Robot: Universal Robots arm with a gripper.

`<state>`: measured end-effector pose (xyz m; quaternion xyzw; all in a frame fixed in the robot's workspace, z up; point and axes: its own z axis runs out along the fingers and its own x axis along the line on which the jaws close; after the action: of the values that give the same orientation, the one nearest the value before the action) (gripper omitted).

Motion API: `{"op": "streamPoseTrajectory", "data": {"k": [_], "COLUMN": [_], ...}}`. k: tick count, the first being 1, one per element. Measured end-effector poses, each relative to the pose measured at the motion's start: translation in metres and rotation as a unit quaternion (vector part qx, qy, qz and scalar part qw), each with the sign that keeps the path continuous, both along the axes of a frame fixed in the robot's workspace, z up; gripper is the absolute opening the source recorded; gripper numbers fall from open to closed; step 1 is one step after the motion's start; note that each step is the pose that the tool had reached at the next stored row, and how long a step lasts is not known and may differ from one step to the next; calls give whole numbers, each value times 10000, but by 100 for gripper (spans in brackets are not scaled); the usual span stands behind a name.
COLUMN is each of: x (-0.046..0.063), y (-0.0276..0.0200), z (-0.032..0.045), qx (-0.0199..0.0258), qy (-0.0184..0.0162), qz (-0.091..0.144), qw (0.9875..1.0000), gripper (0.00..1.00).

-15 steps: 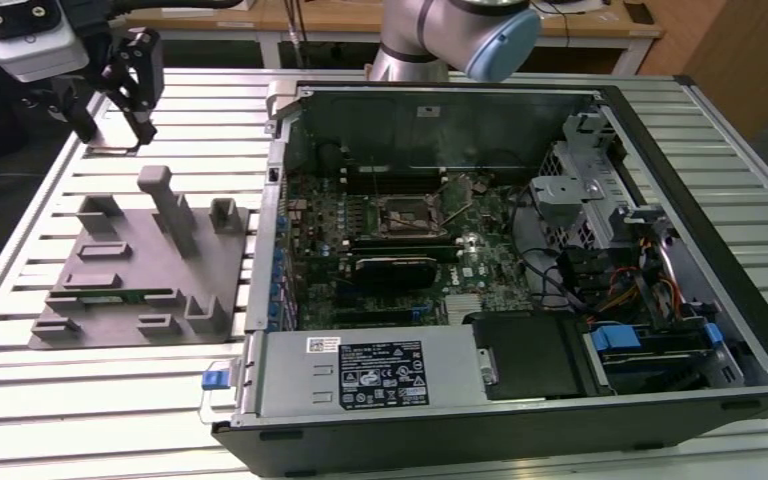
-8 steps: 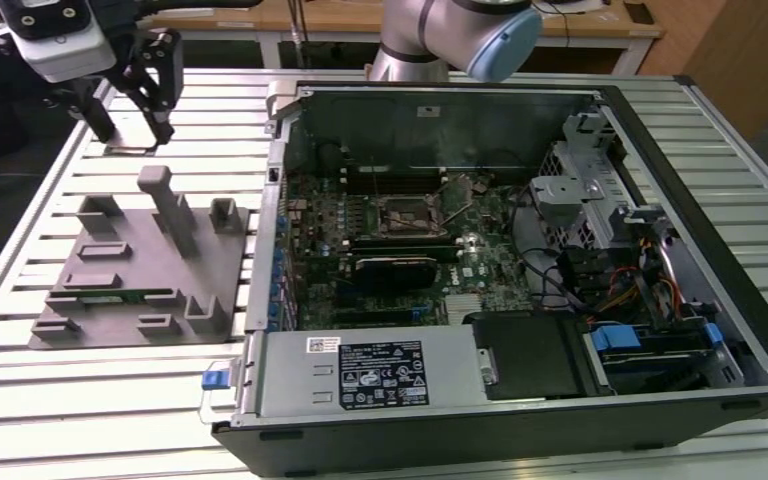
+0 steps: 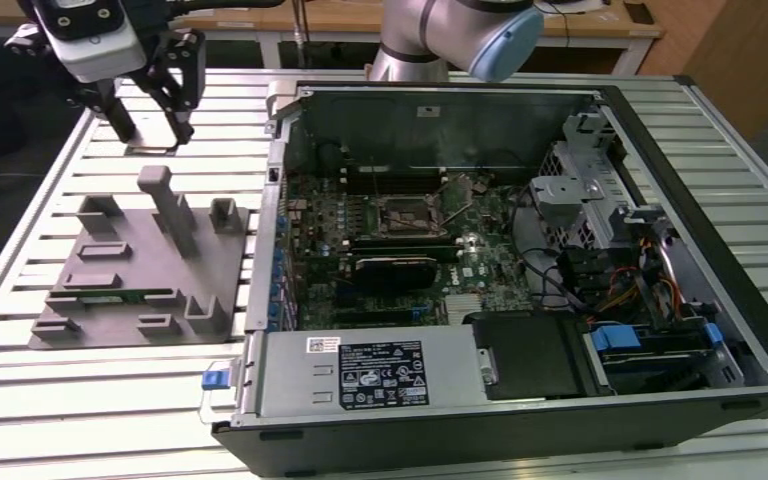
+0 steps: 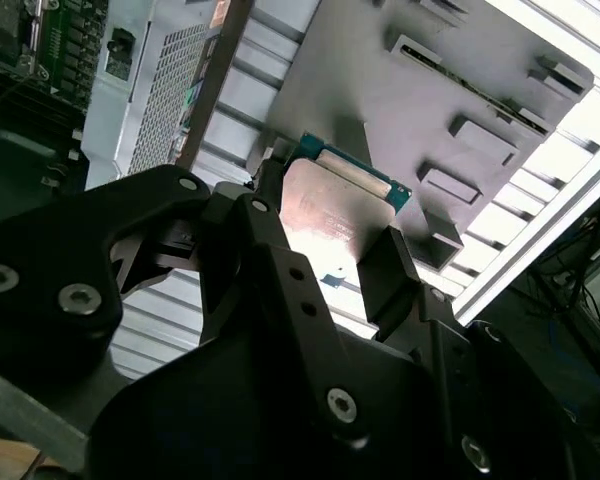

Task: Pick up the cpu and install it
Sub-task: 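Pick up the cpu and move it towards the insertion slot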

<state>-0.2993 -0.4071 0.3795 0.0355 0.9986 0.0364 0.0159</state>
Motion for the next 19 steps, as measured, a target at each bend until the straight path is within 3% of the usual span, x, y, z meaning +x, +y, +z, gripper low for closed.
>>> {"op": "streamPoseTrajectory", "data": {"k": [19], "x": [395], "y": [0], "z": [0], "qx": [0], "qy": [0], "qz": [0], "qw": [10000], "gripper": [55]}}
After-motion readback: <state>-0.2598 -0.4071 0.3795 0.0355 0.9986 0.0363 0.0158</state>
